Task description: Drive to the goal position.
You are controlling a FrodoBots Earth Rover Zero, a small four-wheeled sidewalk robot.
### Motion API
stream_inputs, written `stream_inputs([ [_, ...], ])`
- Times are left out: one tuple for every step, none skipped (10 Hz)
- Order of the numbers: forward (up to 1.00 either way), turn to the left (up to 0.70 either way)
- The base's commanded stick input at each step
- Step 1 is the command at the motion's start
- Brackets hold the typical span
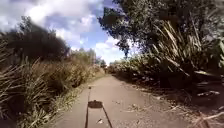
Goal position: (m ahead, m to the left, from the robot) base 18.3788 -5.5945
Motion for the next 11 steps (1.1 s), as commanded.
stream_inputs([
  [0.7, 0.0],
  [0.7, 0.0],
  [0.7, 0.0],
  [0.7, 0.0],
  [0.7, 0.0],
  [0.7, 0.0],
  [0.7, 0.0],
  [0.7, 0.0],
  [0.7, 0.0],
  [0.7, 0.0],
  [0.7, 0.0],
])
